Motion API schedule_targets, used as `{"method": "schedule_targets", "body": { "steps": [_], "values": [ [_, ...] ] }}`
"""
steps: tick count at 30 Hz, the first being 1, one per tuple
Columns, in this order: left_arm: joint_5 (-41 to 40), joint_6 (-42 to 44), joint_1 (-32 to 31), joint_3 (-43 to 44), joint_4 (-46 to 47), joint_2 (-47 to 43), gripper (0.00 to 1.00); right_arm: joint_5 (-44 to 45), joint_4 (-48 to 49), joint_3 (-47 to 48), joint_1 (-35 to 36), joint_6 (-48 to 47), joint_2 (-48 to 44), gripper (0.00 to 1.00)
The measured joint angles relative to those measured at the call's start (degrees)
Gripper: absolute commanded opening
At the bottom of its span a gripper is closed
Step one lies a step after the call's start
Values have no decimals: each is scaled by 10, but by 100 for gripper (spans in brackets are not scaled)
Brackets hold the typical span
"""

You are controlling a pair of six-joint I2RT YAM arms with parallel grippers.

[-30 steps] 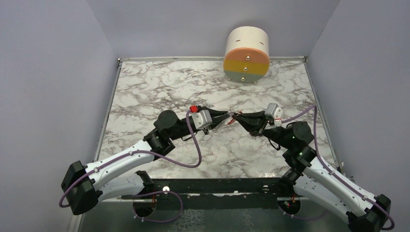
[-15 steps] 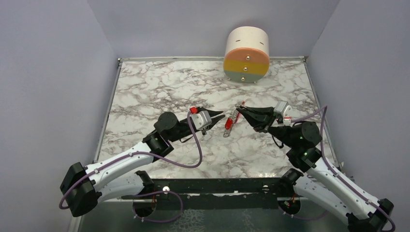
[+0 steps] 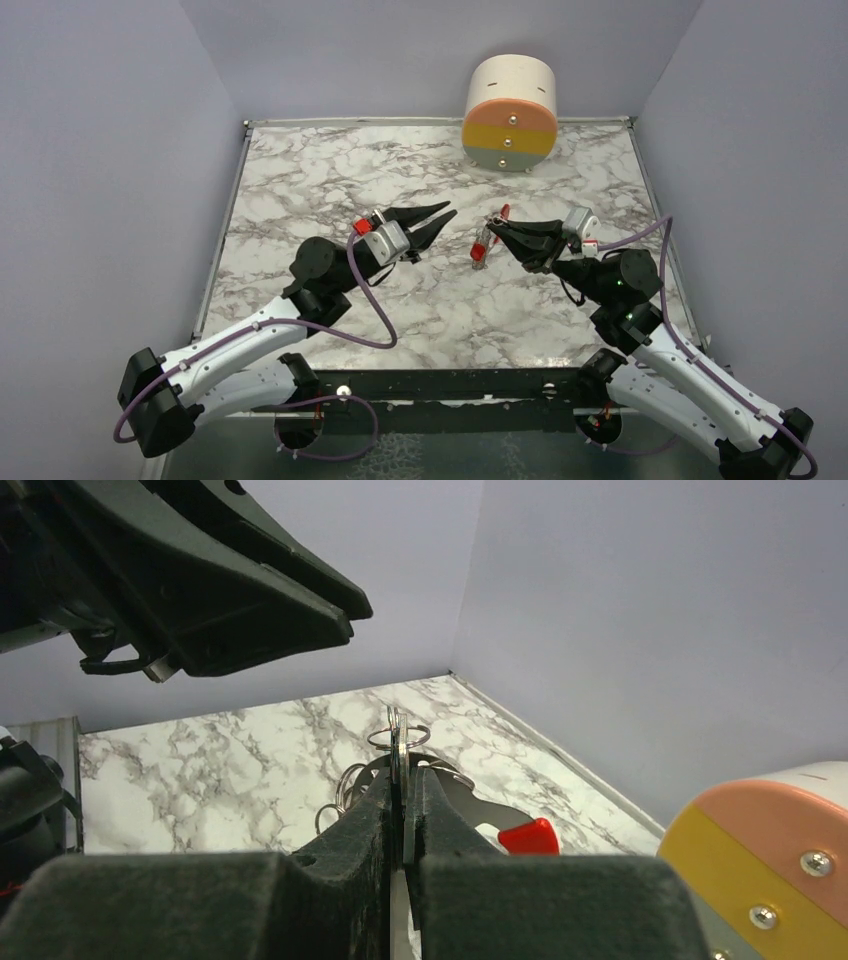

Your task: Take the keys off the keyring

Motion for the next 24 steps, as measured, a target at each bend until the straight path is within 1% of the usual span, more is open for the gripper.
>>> {"method": "schedule_targets", "body": {
  "steps": [8,13,17,19,22,24],
  "values": [
    [7,-30,0,0,42,35,22,0,0,0,0,1,0,2],
    [28,-67,0,0,69,65,22,0,0,0,0,1,0,2],
    [41,-95,0,-5,101,71,23,0,1,0,0,1,0,2],
    [50,-111,0,-9,121,71,25,0,1,0,0,1,0,2],
    [66,-135,0,-13,141,71,31,0,1,0,0,1,0,2],
    [79,-150,0,-14,153,72,33,0,3,-1,0,1,0,2]
  ]
}}
